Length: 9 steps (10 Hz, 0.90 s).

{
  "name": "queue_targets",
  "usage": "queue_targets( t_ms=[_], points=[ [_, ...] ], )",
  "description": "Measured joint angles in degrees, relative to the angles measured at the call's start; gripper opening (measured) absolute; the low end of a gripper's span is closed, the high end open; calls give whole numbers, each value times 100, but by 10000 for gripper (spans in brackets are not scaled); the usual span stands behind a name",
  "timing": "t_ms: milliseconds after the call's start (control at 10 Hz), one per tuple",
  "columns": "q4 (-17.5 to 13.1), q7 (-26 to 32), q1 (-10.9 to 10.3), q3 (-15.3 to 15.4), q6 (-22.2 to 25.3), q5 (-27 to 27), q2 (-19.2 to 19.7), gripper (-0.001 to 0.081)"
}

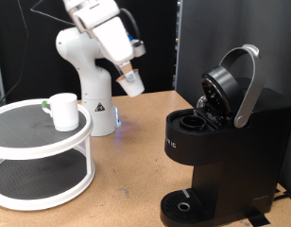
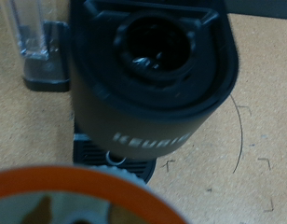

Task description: Make a cup of coffee with the keurig machine

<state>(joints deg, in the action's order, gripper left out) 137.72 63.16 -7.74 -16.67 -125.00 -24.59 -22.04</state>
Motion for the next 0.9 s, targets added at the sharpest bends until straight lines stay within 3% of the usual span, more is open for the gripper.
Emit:
queue_targets(
  t_ms=[200, 500, 900],
  points=[
    [-268, -386, -21, 190, -113, 9, 301, 438],
    [-275, -130, -57, 178, -37, -75, 302, 438],
    [-799, 237, -256, 180, 476, -350, 602, 438]
  ],
)
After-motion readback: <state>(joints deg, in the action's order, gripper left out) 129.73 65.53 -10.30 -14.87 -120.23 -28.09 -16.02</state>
